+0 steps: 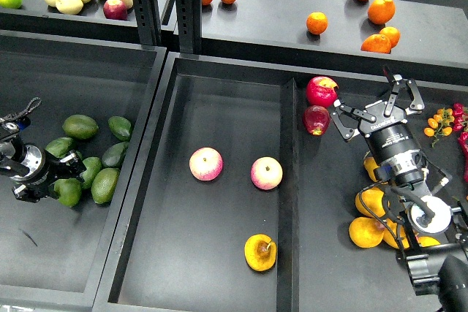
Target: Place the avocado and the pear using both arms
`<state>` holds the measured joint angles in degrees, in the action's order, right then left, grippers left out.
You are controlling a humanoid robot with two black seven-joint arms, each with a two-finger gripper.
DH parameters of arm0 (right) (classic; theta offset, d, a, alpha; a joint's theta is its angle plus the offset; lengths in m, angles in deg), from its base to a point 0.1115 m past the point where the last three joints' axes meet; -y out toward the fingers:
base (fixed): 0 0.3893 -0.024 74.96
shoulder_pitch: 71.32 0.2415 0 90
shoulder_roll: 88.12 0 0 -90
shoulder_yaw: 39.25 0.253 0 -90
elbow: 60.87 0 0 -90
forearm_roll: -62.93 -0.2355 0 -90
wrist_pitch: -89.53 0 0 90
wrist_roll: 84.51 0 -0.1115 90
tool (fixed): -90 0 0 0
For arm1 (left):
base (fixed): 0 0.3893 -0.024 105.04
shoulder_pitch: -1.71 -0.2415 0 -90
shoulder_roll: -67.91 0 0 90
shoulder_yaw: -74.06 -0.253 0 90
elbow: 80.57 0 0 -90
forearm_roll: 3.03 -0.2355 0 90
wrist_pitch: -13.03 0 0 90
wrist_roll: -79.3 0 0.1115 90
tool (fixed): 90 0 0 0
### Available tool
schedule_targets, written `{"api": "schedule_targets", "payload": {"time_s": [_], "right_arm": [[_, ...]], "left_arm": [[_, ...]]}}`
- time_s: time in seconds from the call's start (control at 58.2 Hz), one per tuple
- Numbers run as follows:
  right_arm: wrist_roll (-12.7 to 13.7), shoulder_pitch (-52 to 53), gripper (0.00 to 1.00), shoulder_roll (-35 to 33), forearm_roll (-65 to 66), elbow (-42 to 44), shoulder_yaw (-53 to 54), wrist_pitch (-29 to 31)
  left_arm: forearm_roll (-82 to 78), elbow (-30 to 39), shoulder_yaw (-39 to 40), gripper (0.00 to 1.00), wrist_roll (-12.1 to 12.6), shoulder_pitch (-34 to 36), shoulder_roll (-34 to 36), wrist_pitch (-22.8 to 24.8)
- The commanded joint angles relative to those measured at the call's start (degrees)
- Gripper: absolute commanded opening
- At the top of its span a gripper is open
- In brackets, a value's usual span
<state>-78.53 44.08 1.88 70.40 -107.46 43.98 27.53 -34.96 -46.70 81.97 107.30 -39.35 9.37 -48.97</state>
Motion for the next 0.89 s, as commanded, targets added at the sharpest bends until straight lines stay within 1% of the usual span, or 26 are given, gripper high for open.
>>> {"api": "schedule_targets", "payload": {"time_s": [0.0,0.155,0.309,0.447,0.481,0.619,0.739,0.791,0.808,0.877], "right_arm": [[0.0,0.0,0.99,0.0,0.0,0.01,0.01,0.0],[0.0,-0.08,0.99,0.0,0.0,0.01,-0.17,0.0],[0.0,-0.08,0.99,0.0,0.0,0.01,-0.26,0.0],[0.0,-0.08,0.99,0.0,0.0,-0.08,-0.34,0.0],[0.0,-0.08,0.99,0.0,0.0,-0.17,-0.34,0.0],[0.0,0.0,0.99,0.0,0.0,-0.17,-0.34,0.0],[0.09,0.0,0.99,0.0,0.0,-0.08,-0.69,0.0],[0.09,0.0,0.99,0.0,0.0,-0.08,-0.78,0.0],[0.09,0.0,0.99,0.0,0.0,0.01,-0.78,0.0],[0.09,0.0,0.99,0.0,0.0,0.01,-0.78,0.0]], "left_arm": [[0.02,-1.26,0.0,1.0,0.0,0.45,0.0,0.0],[0.11,-1.7,1.4,1.0,0.0,1.59,0.53,0.0],[0.64,-1.79,8.25,1.0,0.0,3.0,1.41,0.0],[1.95,-1.88,18.1,1.0,0.0,4.58,2.55,0.0],[3.96,-1.88,22.04,1.0,0.0,4.49,2.46,0.0],[13.63,-0.12,31.63,1.0,0.0,3.44,1.59,0.0],[23.12,3.57,39.1,1.0,0.0,0.63,0.18,0.0],[24.54,5.06,41.92,1.0,0.0,-0.78,-0.61,0.0],[25.41,6.98,46.45,1.0,0.0,-2.87,-2.27,0.0],[25.51,8.23,51.58,1.0,0.0,-5.52,-5.09,0.0]]}}
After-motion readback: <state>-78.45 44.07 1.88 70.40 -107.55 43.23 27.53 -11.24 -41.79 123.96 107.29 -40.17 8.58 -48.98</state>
